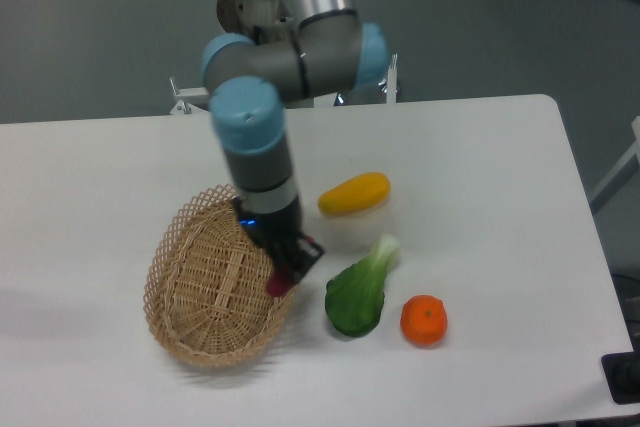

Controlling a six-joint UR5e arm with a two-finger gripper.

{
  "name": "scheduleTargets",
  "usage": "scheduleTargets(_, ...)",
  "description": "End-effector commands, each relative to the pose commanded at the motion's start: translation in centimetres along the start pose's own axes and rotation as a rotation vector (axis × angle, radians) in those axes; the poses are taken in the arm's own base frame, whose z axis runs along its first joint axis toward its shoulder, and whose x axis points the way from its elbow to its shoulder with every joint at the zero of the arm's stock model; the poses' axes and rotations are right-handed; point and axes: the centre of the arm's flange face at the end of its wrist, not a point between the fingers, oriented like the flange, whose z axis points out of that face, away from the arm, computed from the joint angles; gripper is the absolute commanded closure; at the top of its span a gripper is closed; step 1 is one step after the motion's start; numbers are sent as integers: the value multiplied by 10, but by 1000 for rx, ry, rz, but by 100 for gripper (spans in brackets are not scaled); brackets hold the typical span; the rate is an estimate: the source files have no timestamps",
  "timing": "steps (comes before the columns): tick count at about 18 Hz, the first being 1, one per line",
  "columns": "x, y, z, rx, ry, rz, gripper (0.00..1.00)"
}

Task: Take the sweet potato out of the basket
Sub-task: 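Lift the sweet potato out of the basket and carry it away, then hold the sweet potato raised above the table beside the squash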

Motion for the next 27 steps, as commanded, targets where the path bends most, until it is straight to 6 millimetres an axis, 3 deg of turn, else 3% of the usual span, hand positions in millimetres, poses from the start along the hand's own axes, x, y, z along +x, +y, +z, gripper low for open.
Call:
scheduleTargets(5,-65,76,-27,-23,31,56,78)
scheduleTargets(7,-83,107,-30,-36,48,88,78)
scheduleTargets(10,-94,133,-29,-48,52,117,78)
scheduleTargets(27,-97,138,-30,-33,51,110,78)
